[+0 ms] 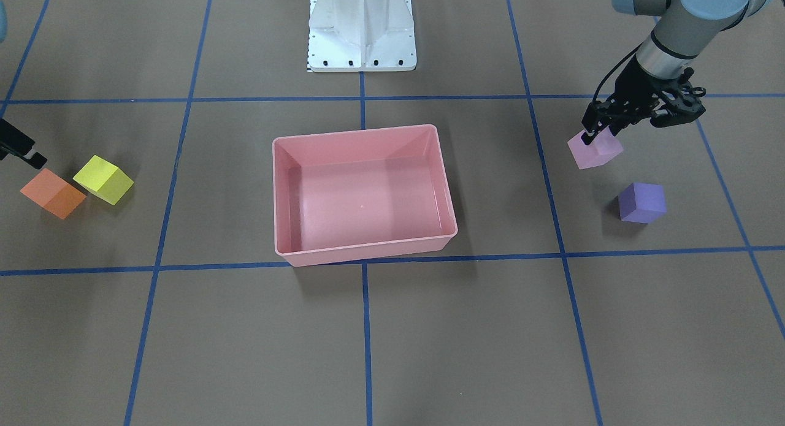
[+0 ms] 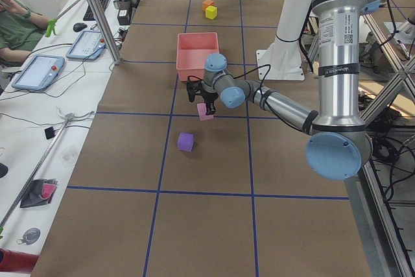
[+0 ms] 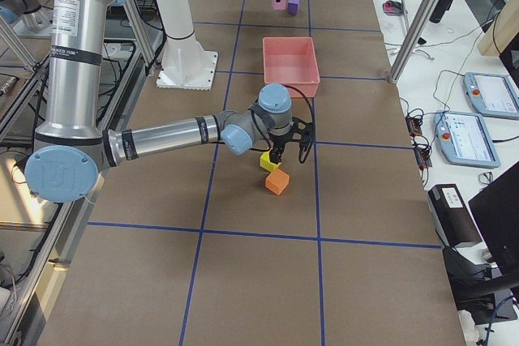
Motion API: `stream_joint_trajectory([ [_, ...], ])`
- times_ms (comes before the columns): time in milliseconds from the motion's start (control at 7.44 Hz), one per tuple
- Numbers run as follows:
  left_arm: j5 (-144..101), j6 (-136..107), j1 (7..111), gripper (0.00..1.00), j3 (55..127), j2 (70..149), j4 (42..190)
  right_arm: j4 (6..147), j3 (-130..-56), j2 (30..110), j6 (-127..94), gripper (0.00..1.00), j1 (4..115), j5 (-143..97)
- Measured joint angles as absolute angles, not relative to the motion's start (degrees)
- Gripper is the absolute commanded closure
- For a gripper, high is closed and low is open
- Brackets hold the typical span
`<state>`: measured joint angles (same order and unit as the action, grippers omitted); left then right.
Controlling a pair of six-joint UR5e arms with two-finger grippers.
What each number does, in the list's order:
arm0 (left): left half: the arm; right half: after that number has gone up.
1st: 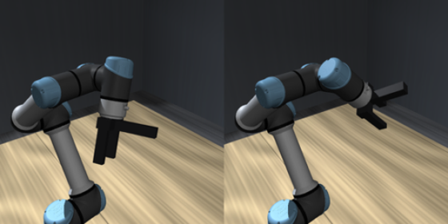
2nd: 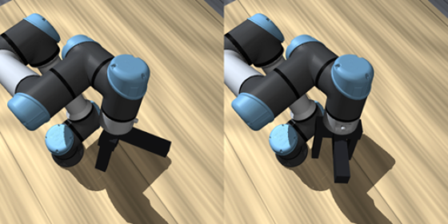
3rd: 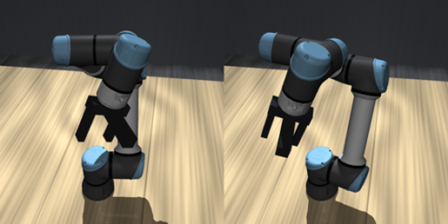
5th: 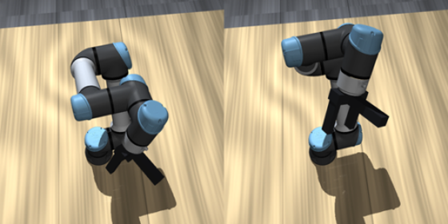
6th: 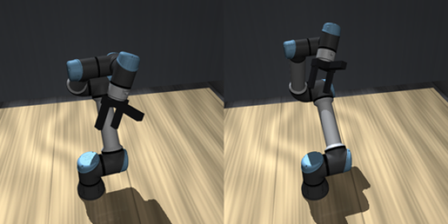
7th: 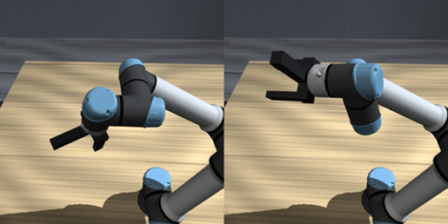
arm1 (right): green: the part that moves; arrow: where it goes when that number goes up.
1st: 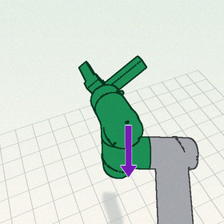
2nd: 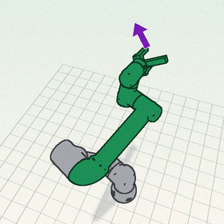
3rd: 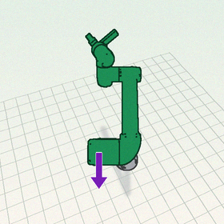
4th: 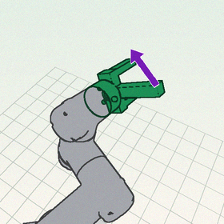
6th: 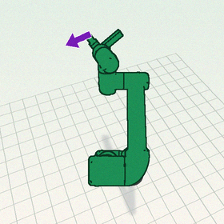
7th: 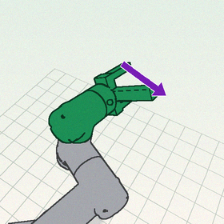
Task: Place blocks into pink bin with both arms
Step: 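Carry the pink cube into the bin while the right gripper grasps the yellow cube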
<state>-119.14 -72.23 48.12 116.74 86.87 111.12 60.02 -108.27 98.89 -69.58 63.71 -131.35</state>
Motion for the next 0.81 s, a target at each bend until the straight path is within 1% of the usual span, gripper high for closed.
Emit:
stream_joint_trajectory([
  [403, -118.99, -73.1, 48.92, 1.0, 121.43, 97.7, 93.99, 58.78, -108.15, 99.55, -77.16, 0.0, 54.37, -124.61],
  [537, -118.94, -74.12, 48.92, 1.0, 121.97, 100.48, 91.24, 58.78, -107.82, 99.48, -77.39, 0.0, 52.2, -122.75],
  [806, -118.84, -75.75, 48.86, 1.0, 122.24, 103.03, 89.44, 58.8, -106.58, 98.92, -76.99, 0.0, 50.18, -121.54],
])
